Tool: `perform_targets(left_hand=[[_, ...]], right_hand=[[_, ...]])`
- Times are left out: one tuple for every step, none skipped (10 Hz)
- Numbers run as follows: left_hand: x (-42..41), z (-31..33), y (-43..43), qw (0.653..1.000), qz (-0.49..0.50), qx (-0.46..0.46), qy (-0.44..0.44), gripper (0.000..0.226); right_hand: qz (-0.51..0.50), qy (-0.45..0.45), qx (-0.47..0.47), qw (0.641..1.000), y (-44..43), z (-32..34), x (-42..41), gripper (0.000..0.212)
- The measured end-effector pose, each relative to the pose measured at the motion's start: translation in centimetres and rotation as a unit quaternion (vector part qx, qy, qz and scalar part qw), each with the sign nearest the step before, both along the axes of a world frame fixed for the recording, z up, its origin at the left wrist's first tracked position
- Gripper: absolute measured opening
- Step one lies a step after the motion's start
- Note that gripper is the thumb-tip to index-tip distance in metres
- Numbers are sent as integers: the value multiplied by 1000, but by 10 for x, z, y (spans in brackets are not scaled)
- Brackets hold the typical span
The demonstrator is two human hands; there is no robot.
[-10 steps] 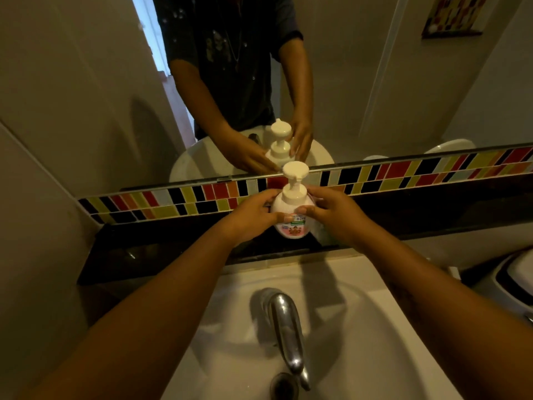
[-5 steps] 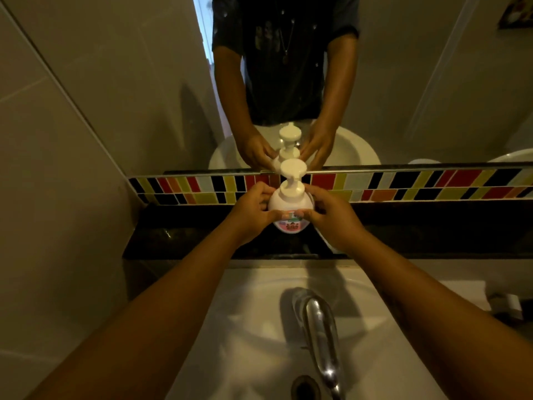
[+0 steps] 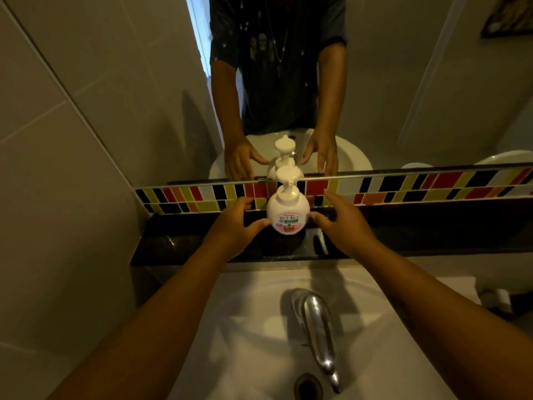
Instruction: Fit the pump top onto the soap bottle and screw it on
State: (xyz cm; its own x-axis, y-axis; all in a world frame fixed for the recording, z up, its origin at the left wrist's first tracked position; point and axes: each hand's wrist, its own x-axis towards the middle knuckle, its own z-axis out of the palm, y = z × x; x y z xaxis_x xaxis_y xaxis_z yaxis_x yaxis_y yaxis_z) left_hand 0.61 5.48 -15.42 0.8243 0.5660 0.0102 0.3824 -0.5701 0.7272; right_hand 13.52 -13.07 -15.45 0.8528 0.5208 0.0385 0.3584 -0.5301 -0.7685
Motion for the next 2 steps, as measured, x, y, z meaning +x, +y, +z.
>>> perform_targets(left_hand=[[-21,-21,2,988,62,133,50,62],[-21,-43,6,975,90,168,118,76]], right_hand=[[-28,-49,-82,995,-14,-10,2,55],[-76,-118,-171,975,-20,-28,10,56]])
